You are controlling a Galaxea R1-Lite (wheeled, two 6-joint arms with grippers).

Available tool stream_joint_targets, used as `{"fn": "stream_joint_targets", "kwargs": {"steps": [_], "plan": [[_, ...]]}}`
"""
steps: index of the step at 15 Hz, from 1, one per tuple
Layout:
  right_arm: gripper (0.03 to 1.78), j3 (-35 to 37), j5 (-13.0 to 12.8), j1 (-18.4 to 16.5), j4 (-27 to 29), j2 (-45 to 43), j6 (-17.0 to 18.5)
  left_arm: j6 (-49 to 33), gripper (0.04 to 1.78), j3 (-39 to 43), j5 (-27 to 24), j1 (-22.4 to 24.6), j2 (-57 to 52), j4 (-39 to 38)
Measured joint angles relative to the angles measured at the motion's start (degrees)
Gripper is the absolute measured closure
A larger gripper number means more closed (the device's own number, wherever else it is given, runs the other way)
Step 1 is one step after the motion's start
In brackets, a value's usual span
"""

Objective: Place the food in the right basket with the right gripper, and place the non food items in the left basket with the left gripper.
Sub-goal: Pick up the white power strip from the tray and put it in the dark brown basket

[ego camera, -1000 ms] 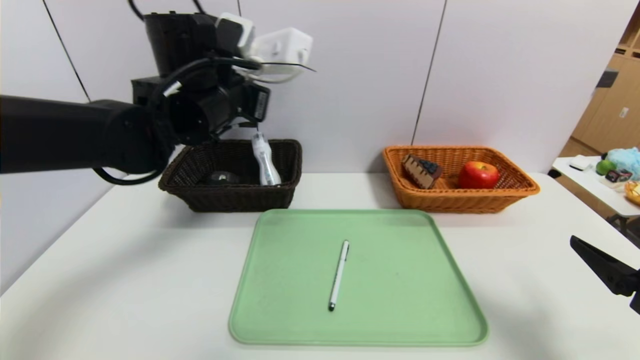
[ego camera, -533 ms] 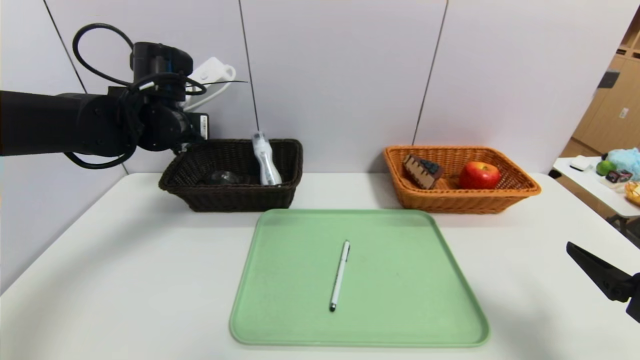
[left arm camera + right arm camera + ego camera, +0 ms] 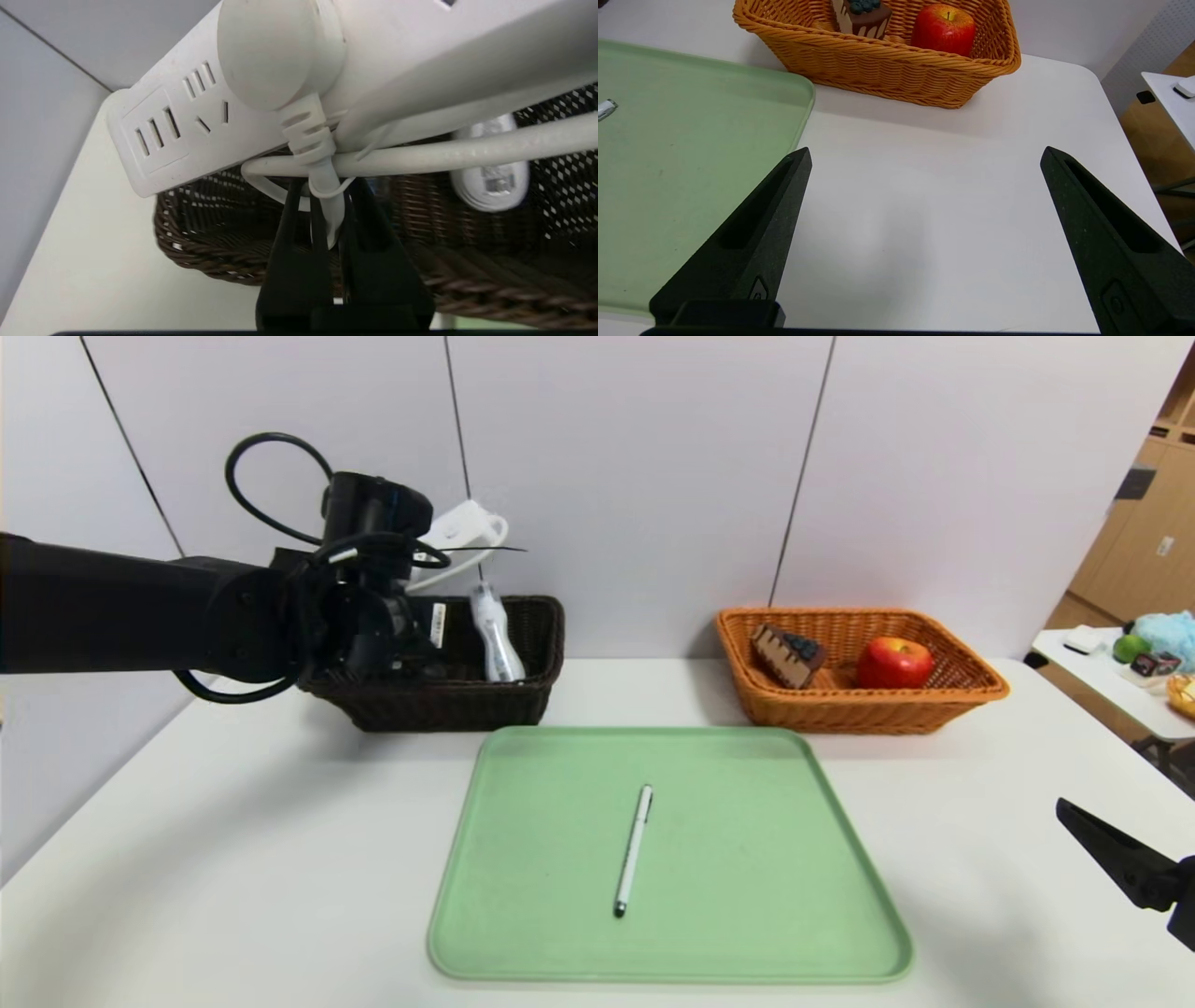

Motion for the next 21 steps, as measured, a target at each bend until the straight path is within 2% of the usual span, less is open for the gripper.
{"fn": "stream_joint_targets", "kwargs": {"steps": [3,5,7,12,18,21], "plan": [[0.12,0.00,-0.05,0.01,0.02,0.00,0.15,1.24,1.69,0.85,0.02,-2.30,1.44,-1.13],[0.12,0.02,-0.06,0.01,0.02,0.00,0.20,4.99,1.69,1.04,-1.19,-2.61,2.84,-3.08],[0.12,0.02,-0.02,0.01,0.02,0.01,0.23,8.95,1.69,1.05,-3.58,-1.82,4.11,-5.46],[0.12,-0.05,-0.06,0.01,0.02,0.06,0.52,14.96,1.69,0.66,-5.83,0.91,7.44,-9.23],[0.12,-0.06,0.02,0.01,0.02,0.37,0.33,15.85,1.69,0.44,-5.91,2.82,8.46,-9.65],[0.12,-0.09,0.02,0.01,0.06,0.50,0.30,15.92,1.69,-1.24,-6.01,3.43,9.18,-13.57]]}}
